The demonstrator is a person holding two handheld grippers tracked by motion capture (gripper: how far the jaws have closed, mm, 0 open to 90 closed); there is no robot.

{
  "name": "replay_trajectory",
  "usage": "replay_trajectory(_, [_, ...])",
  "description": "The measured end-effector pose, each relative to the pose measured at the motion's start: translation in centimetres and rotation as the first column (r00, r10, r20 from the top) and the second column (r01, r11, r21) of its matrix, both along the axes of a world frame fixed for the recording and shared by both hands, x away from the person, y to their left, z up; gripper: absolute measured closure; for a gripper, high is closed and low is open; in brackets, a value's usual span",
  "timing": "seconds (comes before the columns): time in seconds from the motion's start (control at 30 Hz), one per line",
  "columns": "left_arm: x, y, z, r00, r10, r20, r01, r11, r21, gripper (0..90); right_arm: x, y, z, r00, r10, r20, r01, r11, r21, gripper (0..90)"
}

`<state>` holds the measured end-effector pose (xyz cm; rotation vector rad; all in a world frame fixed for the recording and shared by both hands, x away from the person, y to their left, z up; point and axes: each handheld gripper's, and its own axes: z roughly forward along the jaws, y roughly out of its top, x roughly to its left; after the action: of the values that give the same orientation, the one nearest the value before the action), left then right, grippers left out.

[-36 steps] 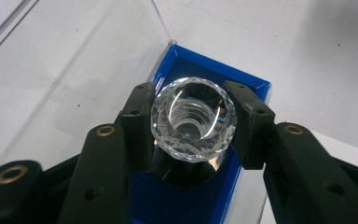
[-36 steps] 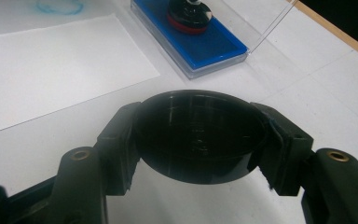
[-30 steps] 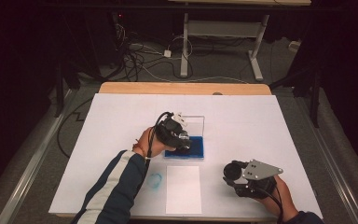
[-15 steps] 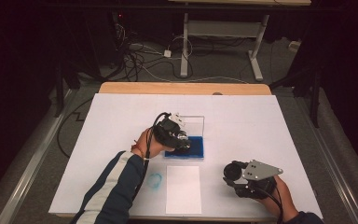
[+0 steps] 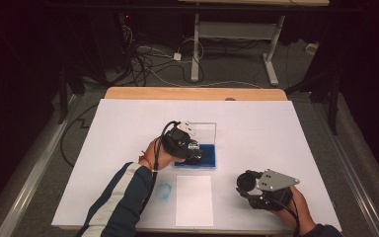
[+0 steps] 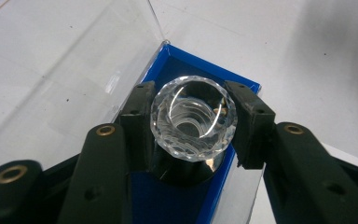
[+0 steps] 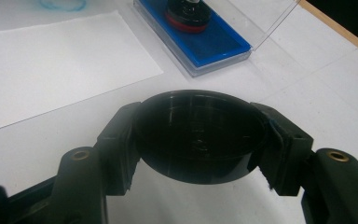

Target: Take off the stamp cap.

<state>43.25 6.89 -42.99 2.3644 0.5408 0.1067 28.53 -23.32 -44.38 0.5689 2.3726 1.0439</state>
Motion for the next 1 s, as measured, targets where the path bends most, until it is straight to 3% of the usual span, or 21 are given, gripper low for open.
replay_trajectory(1.0, [-0.04, -0.30, 0.06, 1.0000, 0.007, 0.000, -0.007, 0.9998, 0.017, 54.3, 0.02, -0.06, -0.07, 0.9999, -0.007, -0.008, 0.007, 1.000, 0.002, 38.4])
